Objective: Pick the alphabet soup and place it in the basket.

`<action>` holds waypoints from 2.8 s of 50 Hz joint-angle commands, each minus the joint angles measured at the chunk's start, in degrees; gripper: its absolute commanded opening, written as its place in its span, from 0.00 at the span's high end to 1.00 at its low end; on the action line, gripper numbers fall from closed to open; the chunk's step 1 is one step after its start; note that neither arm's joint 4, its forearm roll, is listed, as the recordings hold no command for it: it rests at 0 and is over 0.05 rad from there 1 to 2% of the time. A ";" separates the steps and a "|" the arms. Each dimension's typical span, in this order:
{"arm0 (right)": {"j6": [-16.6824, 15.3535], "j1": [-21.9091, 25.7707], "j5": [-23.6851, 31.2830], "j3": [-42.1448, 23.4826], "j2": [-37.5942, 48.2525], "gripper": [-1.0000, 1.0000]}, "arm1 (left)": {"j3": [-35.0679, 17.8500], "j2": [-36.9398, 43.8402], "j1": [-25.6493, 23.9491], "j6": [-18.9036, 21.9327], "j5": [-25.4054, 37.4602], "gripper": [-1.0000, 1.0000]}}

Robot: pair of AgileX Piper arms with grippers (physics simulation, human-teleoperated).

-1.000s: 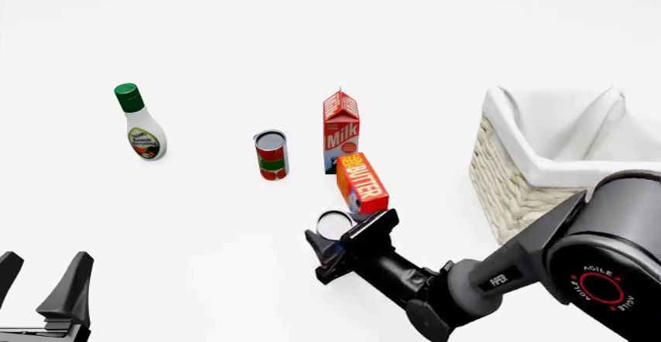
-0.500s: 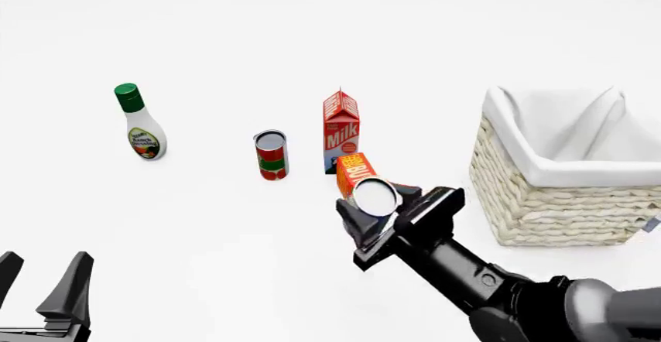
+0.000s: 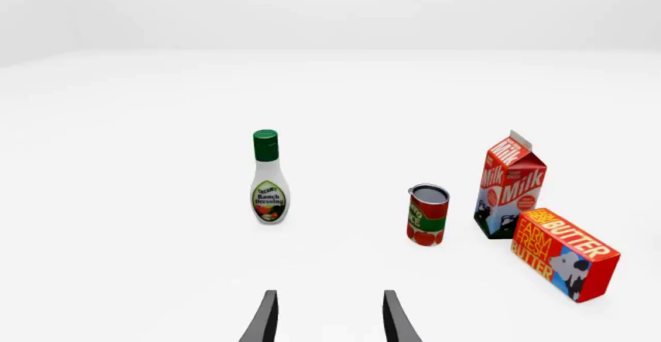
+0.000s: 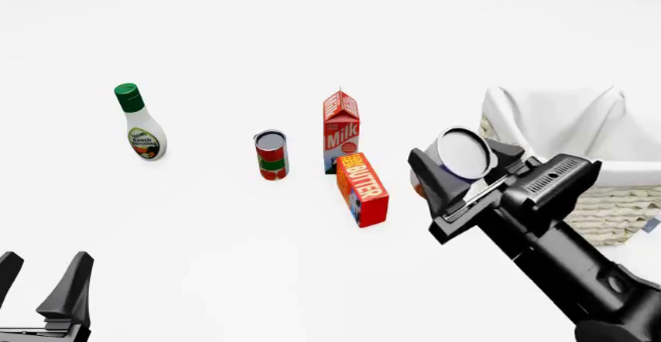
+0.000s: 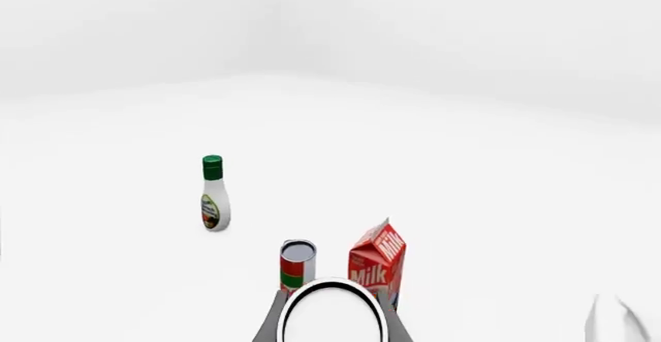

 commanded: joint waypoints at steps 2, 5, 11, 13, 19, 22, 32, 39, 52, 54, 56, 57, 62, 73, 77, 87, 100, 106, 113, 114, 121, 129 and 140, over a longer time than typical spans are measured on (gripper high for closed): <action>-0.80 -4.72 8.13 -1.26 -11.54 1.00 | 0.00 0.00 0.00 0.00 0.00 0.00; -1.12 -6.16 9.81 -1.34 -13.67 1.00 | 0.00 0.00 0.00 0.00 0.00 0.00; -1.96 -9.16 13.89 -2.40 -18.03 1.00 | 0.00 0.00 0.00 0.00 0.00 0.00; -2.22 -10.28 15.39 -2.99 -19.47 1.00 | 0.00 0.00 0.00 0.00 0.00 0.00; -3.26 -13.23 18.81 -4.33 -22.45 1.00 | 0.00 0.00 0.00 0.00 0.00 0.00; -3.72 -14.37 19.92 -4.95 -23.20 1.00 | 0.00 0.00 0.00 0.00 0.00 0.00; -4.43 -18.31 22.44 -8.59 -23.16 1.00 | 0.00 0.00 0.00 0.00 0.00 0.00; -5.50 -21.06 23.83 -11.92 -23.12 1.00 | 0.00 0.00 0.00 0.00 0.00 0.00; -6.40 -26.40 25.17 -14.75 -21.50 1.00 | 0.00 0.00 0.00 0.00 0.00 0.00; -6.56 -27.34 25.49 -15.14 -21.27 1.00 | 0.00 0.00 0.00 0.00 0.00 0.00; -6.72 -28.31 25.65 -15.41 -20.95 1.00 | 0.00 0.00 0.00 0.00 0.00 0.00; -6.83 -28.53 25.68 -15.47 -20.87 1.00 | 0.00 0.00 0.00 0.00 0.00 0.00; -7.51 -31.18 26.50 -16.44 -19.57 1.00 | 0.00 0.00 0.00 0.00 0.00 0.00; -9.06 -35.31 27.31 -17.99 -17.99 1.00 | 0.00 0.00 0.00 0.00 0.00 0.00; -9.09 -36.89 27.20 -18.23 -17.23 1.00 | 0.00 0.00 0.00 0.00 0.00 0.00; -9.85 -39.74 26.31 -18.84 -15.12 1.00 | 0.00 0.00 0.00 0.00 0.00 0.00; -9.56 -41.72 25.50 -20.70 -8.19 1.00 | 0.00 0.00 0.00 0.00 0.00 0.00; -8.66 -42.12 27.81 -23.49 -5.40 1.00 | 0.00 0.00 0.00 0.00 0.00 0.00; -9.70 -42.13 28.99 -23.93 -4.08 1.00 | 0.00 0.00 0.00 0.00 0.00 0.00; -9.74 -42.19 28.88 -23.81 -4.00 1.00 | 0.00 0.00 0.00 0.00 0.00 0.00; -10.51 -42.55 29.27 -23.59 -1.57 1.00 | 0.00 0.00 0.00 0.00 0.00 0.00; -12.00 -42.50 29.83 -23.75 -0.08 1.00 | 0.00 0.00 0.00 0.00 0.00 0.00; -13.96 -43.83 31.73 -25.99 1.89 1.00 | 0.00 0.00 0.00 0.00 0.00 0.00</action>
